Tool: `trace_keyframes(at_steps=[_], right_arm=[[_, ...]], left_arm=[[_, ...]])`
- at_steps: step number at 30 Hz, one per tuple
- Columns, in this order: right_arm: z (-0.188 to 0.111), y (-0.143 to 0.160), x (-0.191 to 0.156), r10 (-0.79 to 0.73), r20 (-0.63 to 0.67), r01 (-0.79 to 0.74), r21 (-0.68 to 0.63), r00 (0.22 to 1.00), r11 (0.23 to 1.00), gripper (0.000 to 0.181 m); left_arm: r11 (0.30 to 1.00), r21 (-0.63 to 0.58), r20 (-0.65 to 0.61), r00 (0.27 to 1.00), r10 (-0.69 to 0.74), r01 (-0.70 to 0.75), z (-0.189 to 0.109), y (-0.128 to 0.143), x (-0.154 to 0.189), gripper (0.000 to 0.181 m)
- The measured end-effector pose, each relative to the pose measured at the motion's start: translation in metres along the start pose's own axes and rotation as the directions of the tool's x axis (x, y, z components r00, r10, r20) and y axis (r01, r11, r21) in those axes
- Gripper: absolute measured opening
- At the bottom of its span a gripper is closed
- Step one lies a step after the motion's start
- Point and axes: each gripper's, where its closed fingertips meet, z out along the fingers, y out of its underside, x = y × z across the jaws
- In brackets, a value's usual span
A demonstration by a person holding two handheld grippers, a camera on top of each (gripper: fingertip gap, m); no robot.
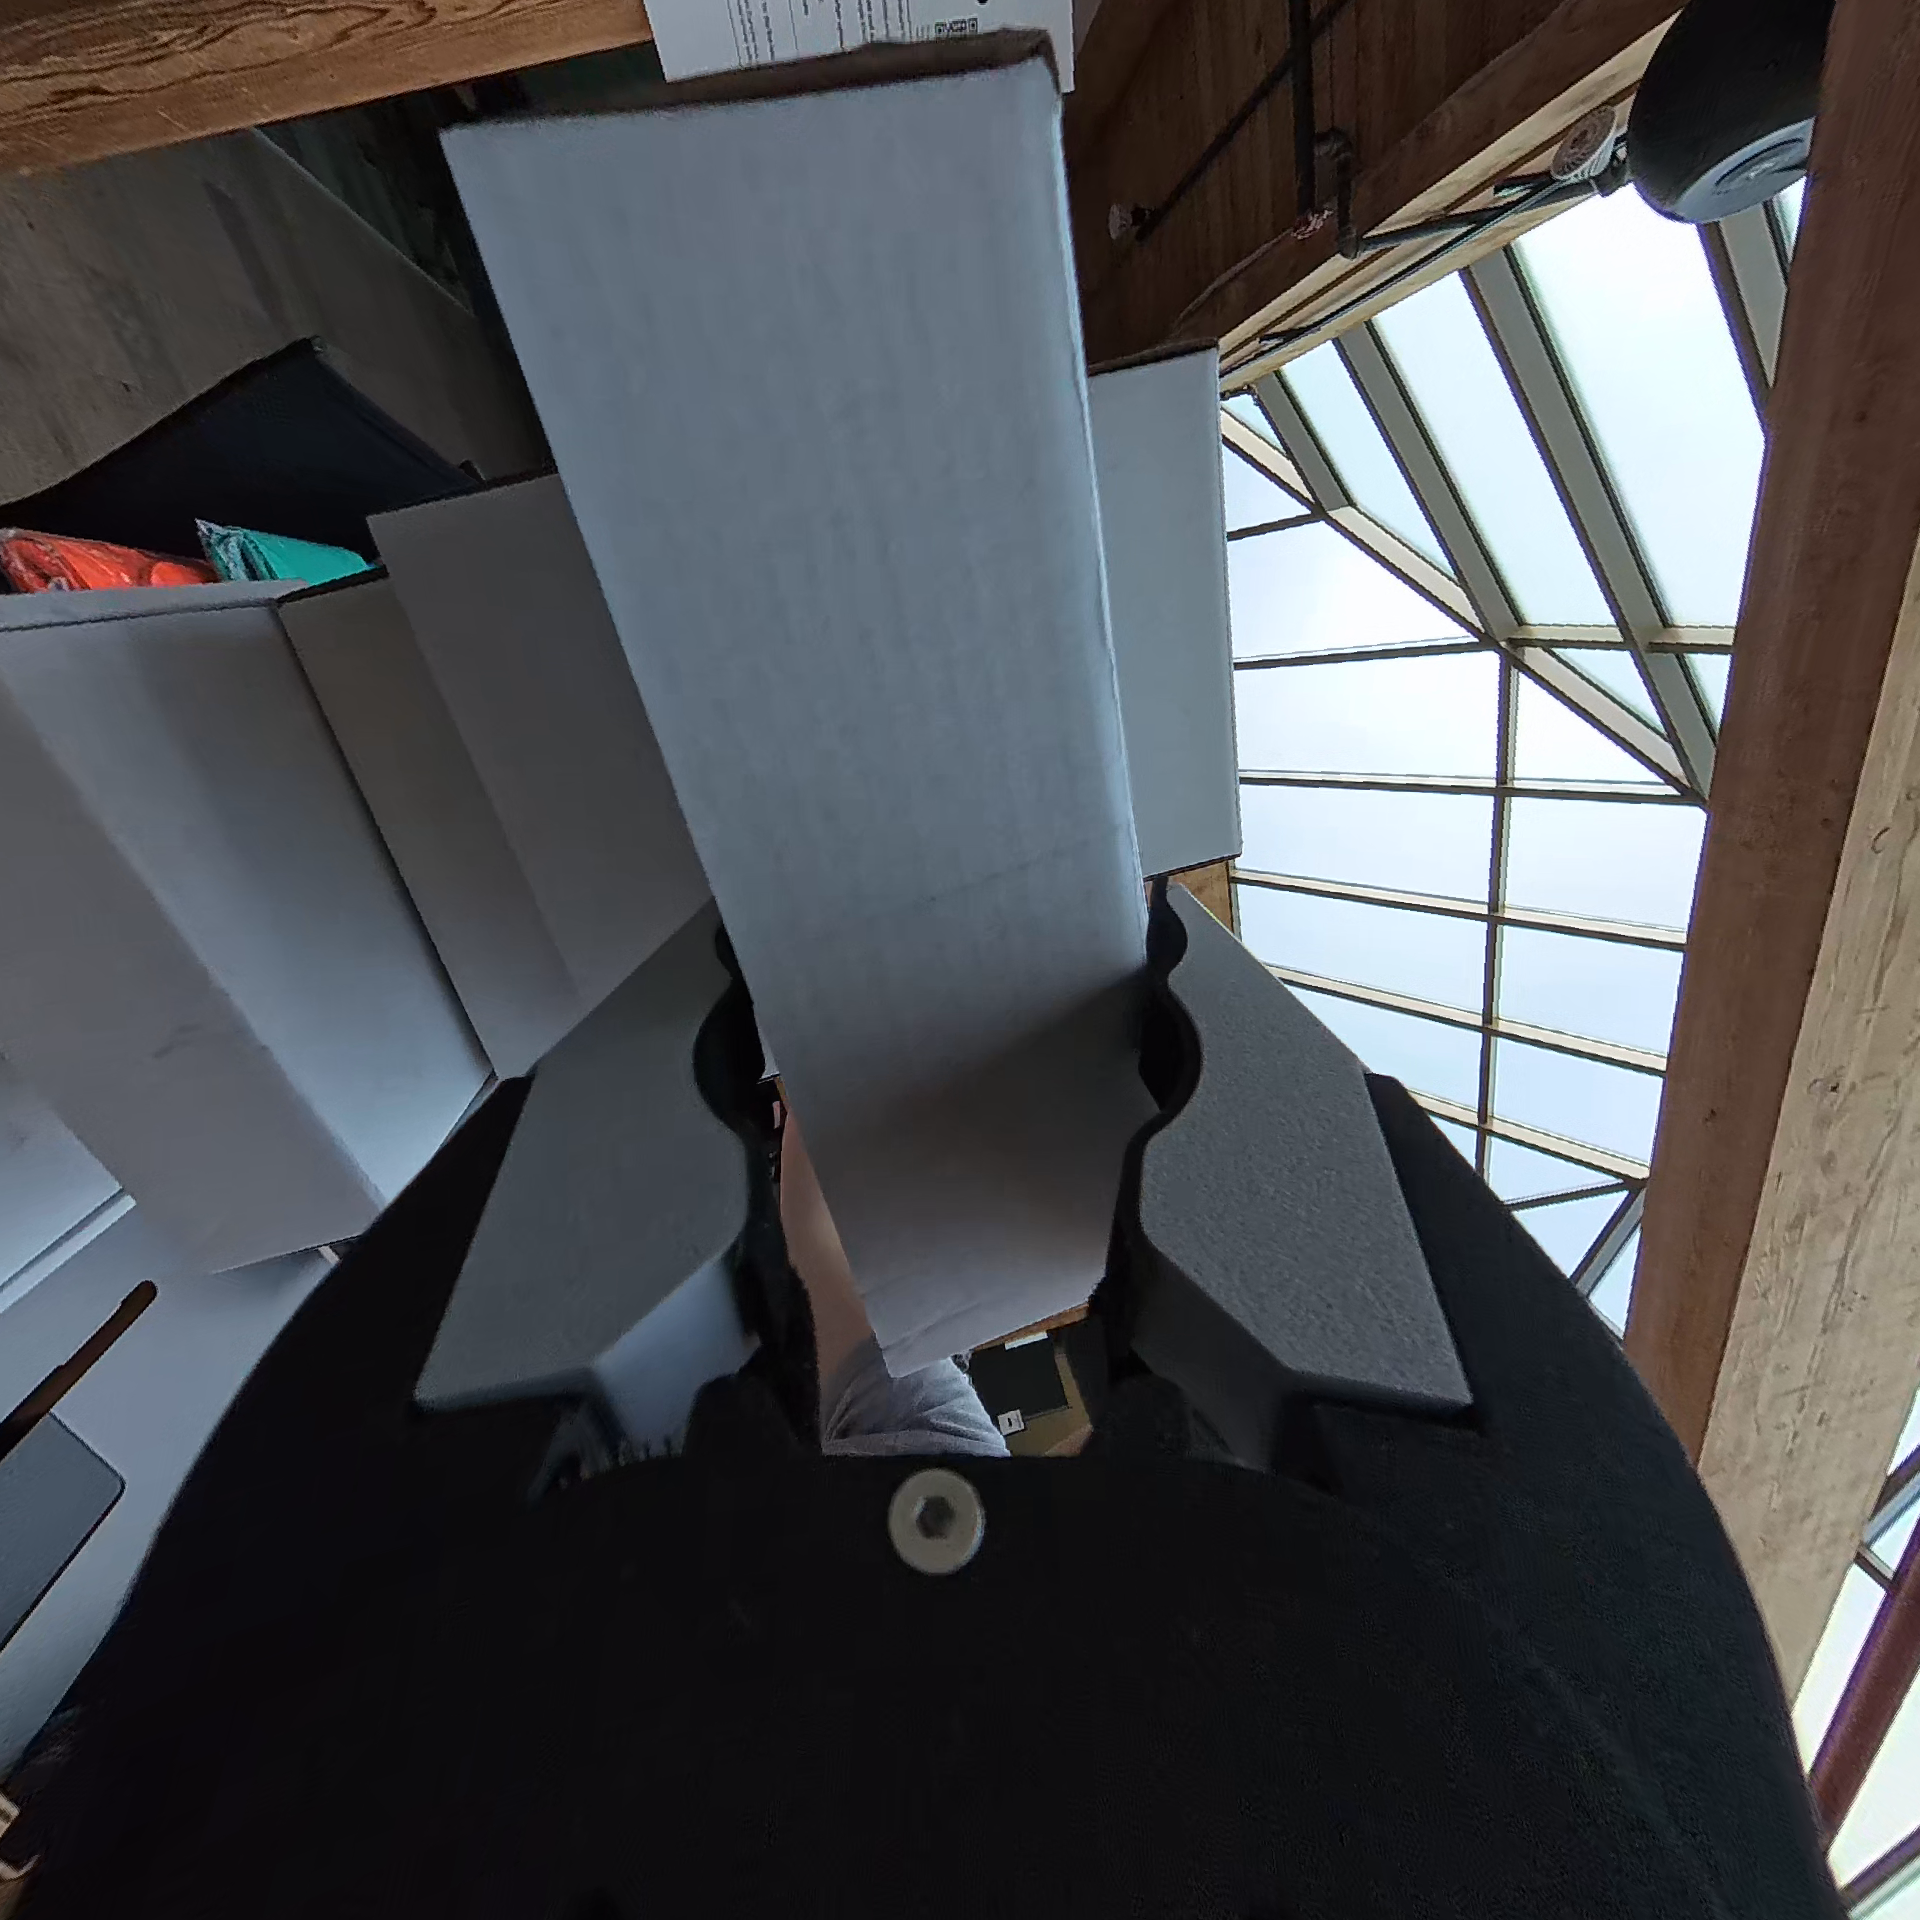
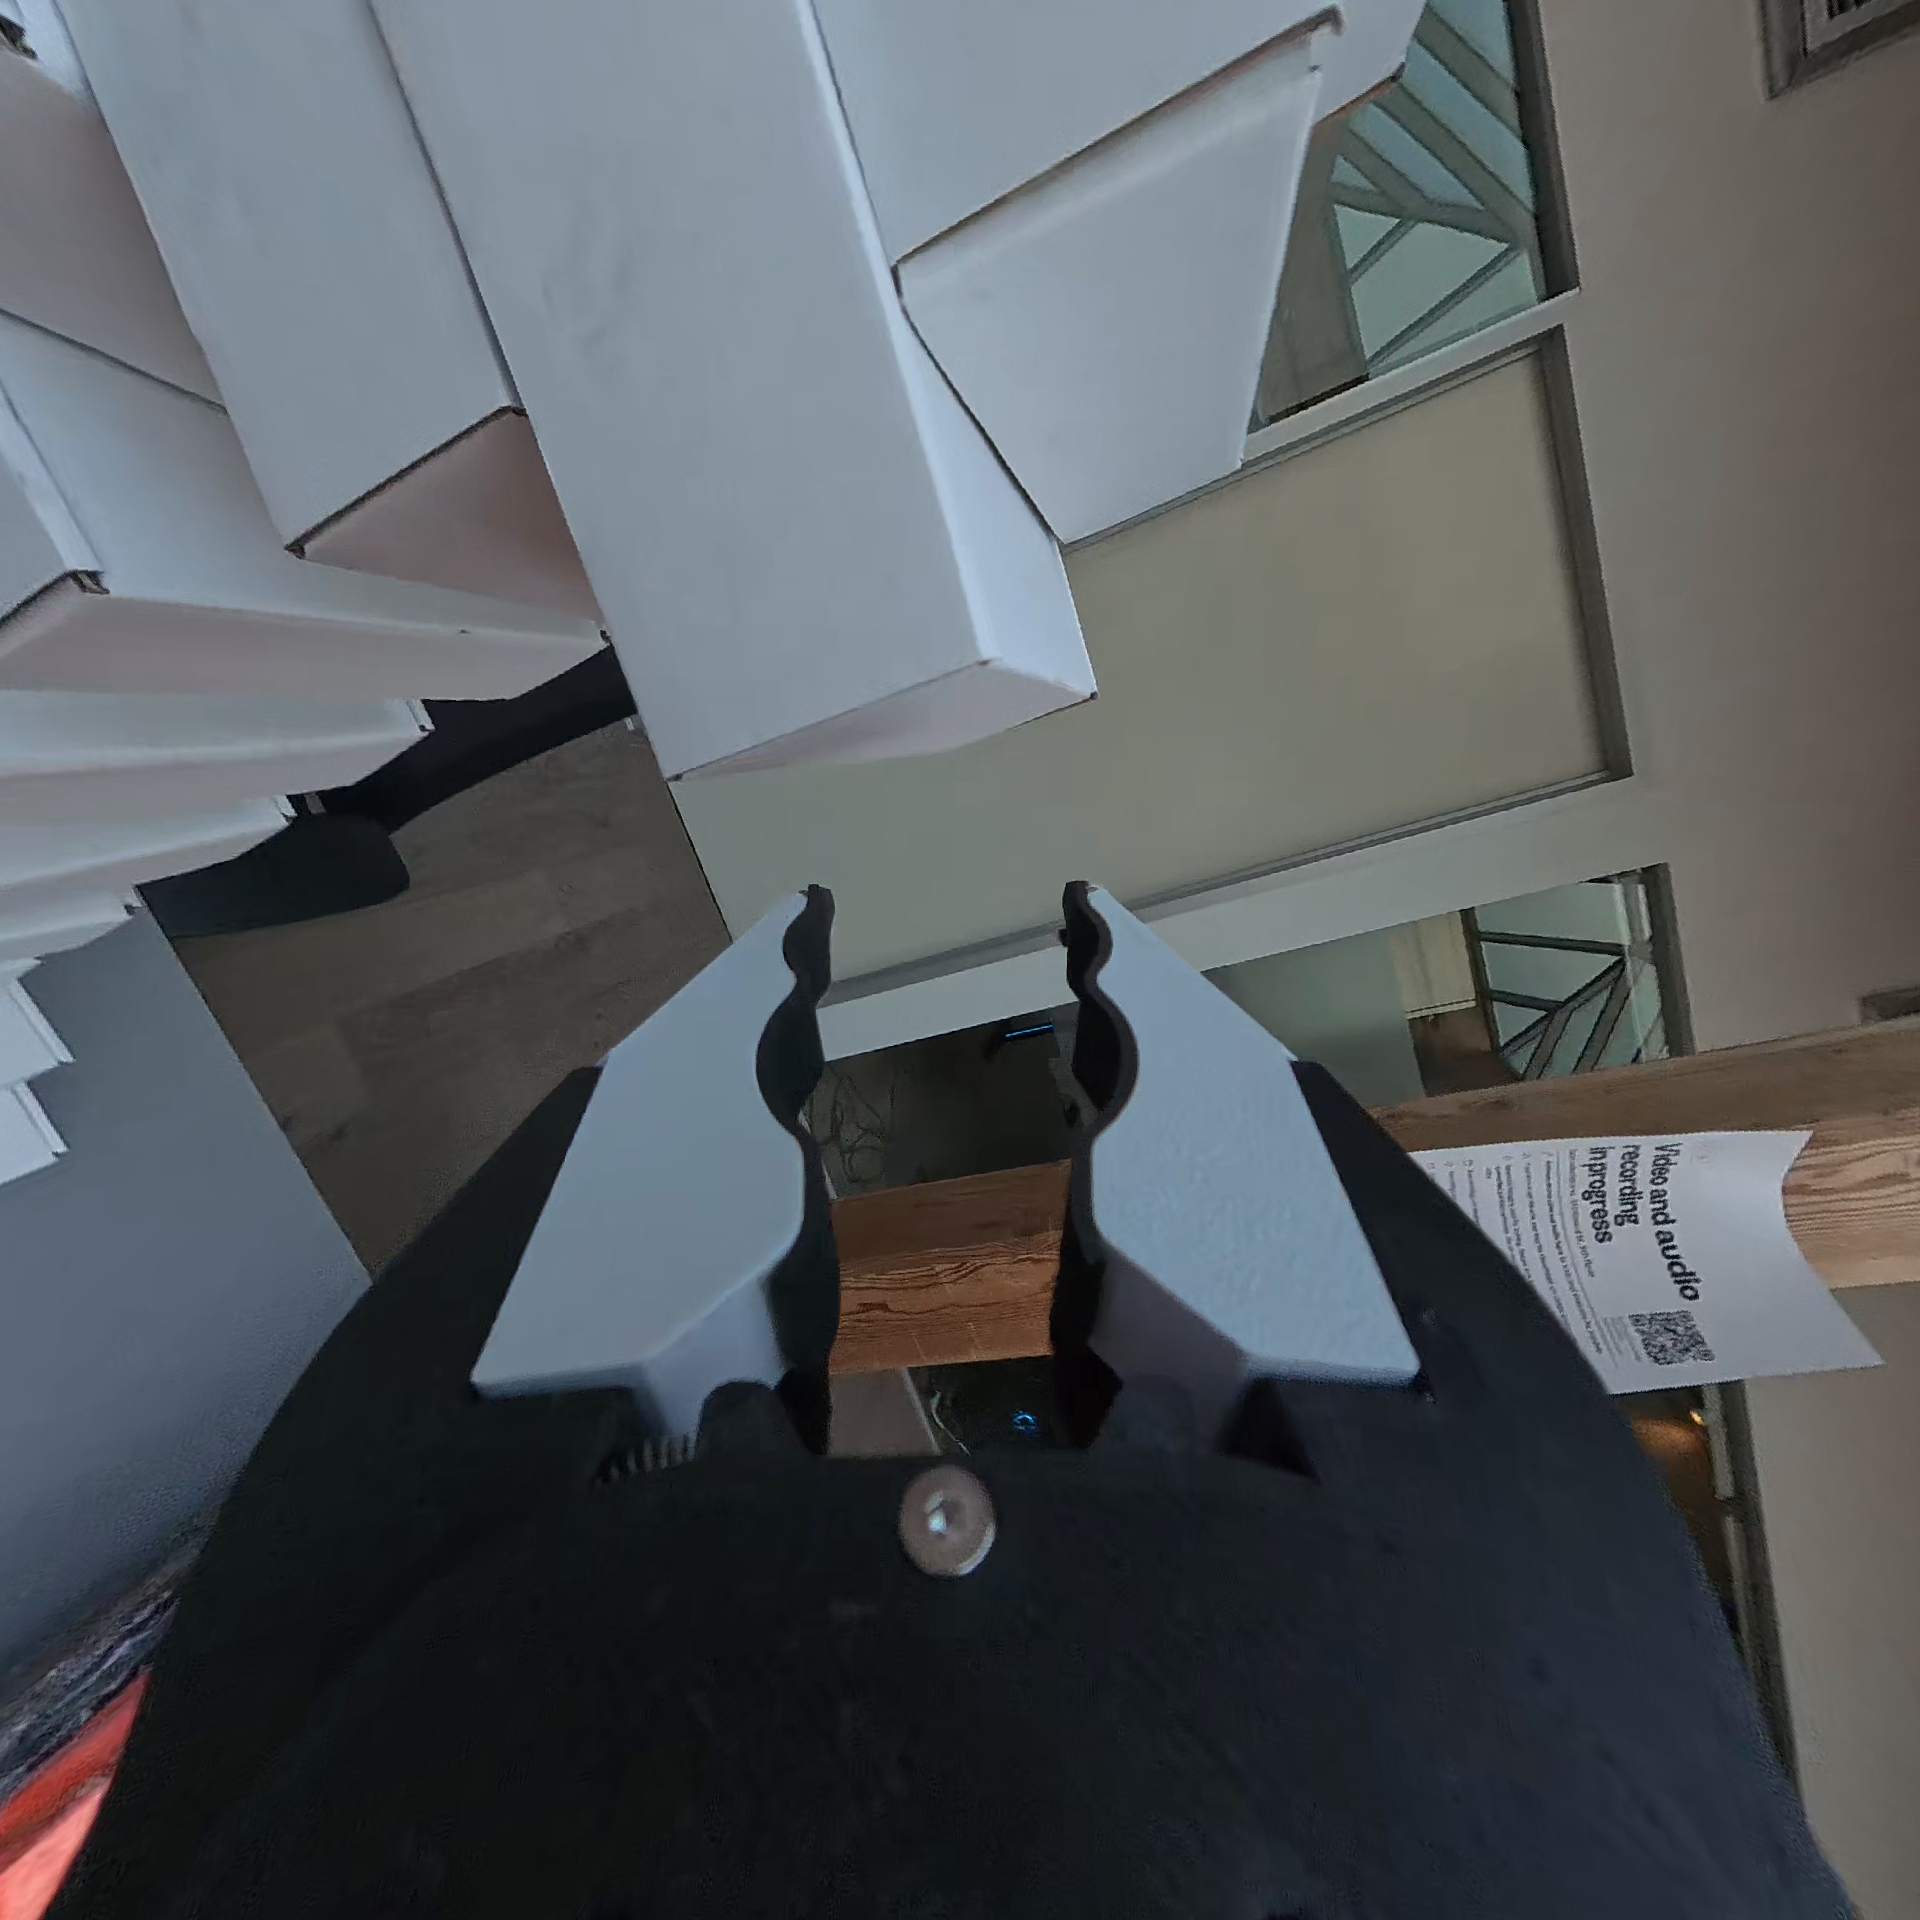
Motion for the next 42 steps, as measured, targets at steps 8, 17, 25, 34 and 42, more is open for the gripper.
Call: trace_keyframes(at_steps=[8, 17, 25, 34, 42], right_arm=[[0.018, -0.012, -0.001, -0.006, 0.009, 0.007, -0.016, 1.0, 1.0, 0.044], [0.024, -0.011, -0.005, 0.01, 0.018, -0.009, -0.027, 1.0, 1.0, 0.043], [0.024, -0.013, -0.006, 0.005, 0.018, -0.005, -0.021, 1.0, 1.0, 0.044], [0.022, -0.011, -0.005, -0.013, 0.018, 0.014, -0.03, 1.0, 0.999, 0.048], [0.02, -0.006, -0.001, -0.003, 0.017, 0.004, -0.048, 1.0, 0.999, 0.051]], left_arm=[[1.0, -0.023, 0.019, 1.0, 0.003, -0.003, 0.007, -0.001, 0.0, 0.073], [0.999, -0.033, 0.037, 0.999, -0.003, 0.004, 0.012, -0.001, -0.004, 0.073], [0.999, -0.033, 0.032, 0.999, 0.002, -0.001, 0.01, -0.002, -0.002, 0.072], [0.999, -0.046, 0.04, 0.999, 0.011, -0.009, 0.011, 0.001, -0.001, 0.072], [0.999, -0.036, 0.044, 0.999, 0.011, -0.01, 0.009, -0.001, -0.002, 0.072]])
